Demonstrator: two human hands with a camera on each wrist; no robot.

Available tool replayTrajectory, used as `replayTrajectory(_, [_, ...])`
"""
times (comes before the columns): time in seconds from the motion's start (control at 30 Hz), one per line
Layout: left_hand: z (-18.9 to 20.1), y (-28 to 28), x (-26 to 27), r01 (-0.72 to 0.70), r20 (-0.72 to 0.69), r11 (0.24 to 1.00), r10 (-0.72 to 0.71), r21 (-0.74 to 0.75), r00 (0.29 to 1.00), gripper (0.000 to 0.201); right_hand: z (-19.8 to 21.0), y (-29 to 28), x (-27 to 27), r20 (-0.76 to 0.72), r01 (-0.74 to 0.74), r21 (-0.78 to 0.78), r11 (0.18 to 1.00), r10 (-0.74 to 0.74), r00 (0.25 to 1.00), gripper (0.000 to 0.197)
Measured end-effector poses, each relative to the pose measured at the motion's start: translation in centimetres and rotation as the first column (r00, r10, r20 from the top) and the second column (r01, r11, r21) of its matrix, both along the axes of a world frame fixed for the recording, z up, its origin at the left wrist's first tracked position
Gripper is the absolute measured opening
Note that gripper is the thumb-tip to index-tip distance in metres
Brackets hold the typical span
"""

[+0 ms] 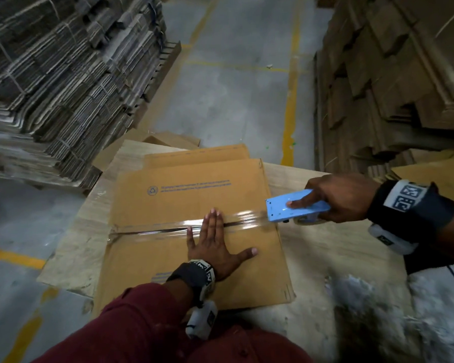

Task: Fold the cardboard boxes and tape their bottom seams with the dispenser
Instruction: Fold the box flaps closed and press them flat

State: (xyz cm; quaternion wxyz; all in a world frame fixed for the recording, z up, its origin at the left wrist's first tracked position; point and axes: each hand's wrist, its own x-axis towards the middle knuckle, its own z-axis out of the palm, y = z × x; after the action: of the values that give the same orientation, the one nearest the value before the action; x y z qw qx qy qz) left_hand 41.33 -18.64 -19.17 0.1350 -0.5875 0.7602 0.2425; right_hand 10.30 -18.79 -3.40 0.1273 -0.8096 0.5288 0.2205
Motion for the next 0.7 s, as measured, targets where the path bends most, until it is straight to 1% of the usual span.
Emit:
replayTrajectory(0.13, [0.0, 0.0, 0.0, 0.008, 0.007, 1.000, -0.008, -0.001, 1.000, 0.140, -0.1, 0.7, -1.2, -0.019, 0.024, -0.001, 1.000, -0.024, 1.000, 0.066])
replayTrajectory(0.23, [0.0, 0.1, 0.0, 0.016, 0.017, 1.000, -0.016, -0.008, 1.000, 0.139, -0.6, 1.4, -2.1, -0.046, 0.053, 0.020, 0.998, -0.052, 0.998, 0.059])
replayTrajectory(0.33, [0.0, 0.1, -0.2, 0.016, 0.021, 1.000, -0.016, -0.017, 1.000, 0.140, -1.9, 1.7, -2.6, -0.056, 0.094, 0.008, 0.996, -0.094, 0.994, 0.069])
replayTrajectory(0.37, [0.1, 0.2, -0.3, 0.018, 0.027, 1.000, -0.017, -0.021, 0.999, 0.140, -2.7, 1.7, -2.5, -0.058, 0.112, -0.002, 0.994, -0.112, 0.992, 0.067])
replayTrajectory(0.4, [0.3, 0.1, -0.5, 0.017, 0.038, 0.999, -0.016, -0.030, 0.999, 0.140, -3.7, 1.6, -2.5, -0.051, 0.131, -0.007, 0.991, -0.131, 0.990, 0.060])
replayTrajectory(0.47, [0.8, 0.2, -1.2, 0.025, 0.057, 0.998, -0.022, -0.064, 0.998, 0.139, -5.6, 1.8, -2.5, -0.017, 0.198, 0.018, 0.980, -0.197, 0.980, 0.053])
replayTrajectory(0.5, [1.1, 0.2, -1.7, 0.051, 0.063, 0.994, -0.045, -0.099, 0.997, 0.139, -6.4, 1.9, -2.6, 0.009, 0.231, 0.036, 0.972, -0.232, 0.973, 0.053])
replayTrajectory(0.57, [1.8, 0.4, -3.4, 0.146, 0.071, 0.976, -0.135, -0.165, 0.988, 0.139, -7.5, 2.1, -2.8, 0.059, 0.261, 0.063, 0.963, -0.264, 0.963, 0.052])
replayTrajectory(0.63, [2.1, 0.3, -6.2, 0.197, 0.032, 0.965, -0.194, -0.171, 0.980, 0.143, -7.8, 2.2, -3.0, 0.090, 0.266, 0.068, 0.962, -0.272, 0.958, 0.051])
replayTrajectory(0.7, [1.9, 0.1, -9.2, 0.209, -0.009, 0.967, -0.213, -0.142, 0.977, 0.147, -7.8, 2.1, -3.1, 0.098, 0.258, 0.044, 0.965, -0.261, 0.960, 0.052])
